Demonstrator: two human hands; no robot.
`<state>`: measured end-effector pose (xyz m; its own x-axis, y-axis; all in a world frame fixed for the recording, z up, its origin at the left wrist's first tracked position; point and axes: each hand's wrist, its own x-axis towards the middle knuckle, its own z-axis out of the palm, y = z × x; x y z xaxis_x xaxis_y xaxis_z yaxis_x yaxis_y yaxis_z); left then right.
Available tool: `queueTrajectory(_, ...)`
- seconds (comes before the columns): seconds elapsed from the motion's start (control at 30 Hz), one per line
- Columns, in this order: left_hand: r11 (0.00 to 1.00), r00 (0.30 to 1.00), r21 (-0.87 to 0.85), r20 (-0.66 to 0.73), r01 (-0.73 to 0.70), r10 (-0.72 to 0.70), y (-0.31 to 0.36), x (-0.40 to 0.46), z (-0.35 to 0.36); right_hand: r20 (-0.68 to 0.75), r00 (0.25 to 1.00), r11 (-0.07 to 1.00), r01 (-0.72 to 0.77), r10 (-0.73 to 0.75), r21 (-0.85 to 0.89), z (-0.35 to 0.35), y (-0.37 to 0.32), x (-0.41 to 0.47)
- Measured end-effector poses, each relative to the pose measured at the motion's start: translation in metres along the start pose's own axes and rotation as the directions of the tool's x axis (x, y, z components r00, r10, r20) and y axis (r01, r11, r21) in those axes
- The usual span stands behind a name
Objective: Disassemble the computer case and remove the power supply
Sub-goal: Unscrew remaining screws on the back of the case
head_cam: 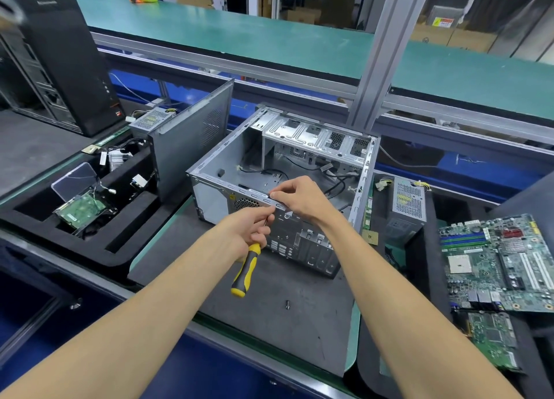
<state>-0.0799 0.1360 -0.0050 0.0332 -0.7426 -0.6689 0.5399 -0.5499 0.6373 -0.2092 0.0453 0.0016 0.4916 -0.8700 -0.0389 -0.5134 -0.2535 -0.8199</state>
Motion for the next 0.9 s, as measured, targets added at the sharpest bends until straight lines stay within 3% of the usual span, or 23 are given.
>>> queueTrajectory(0.33, 0.997, 0.999, -0.071, -0.052, -0.018, 0.014, -0.006, 0.005, 0.003, 0.0, 1.0, 1.0, 0.007, -0.007, -0.009, -0.001, -0.002, -0.002)
queueTrajectory(0.6, 0.987, 1.0, -0.158, 0.012, -0.02, 0.022, -0.009, 0.009, -0.002, 0.006, 1.0, 1.0, -0.001, 0.001, -0.007, -0.001, -0.002, -0.001)
queueTrajectory(0.9, 0.967, 0.992, -0.232, 0.089, 0.107, -0.088, -0.01, 0.011, -0.005, -0.005, 1.0, 1.0, -0.003, 0.003, -0.007, 0.001, -0.001, -0.001)
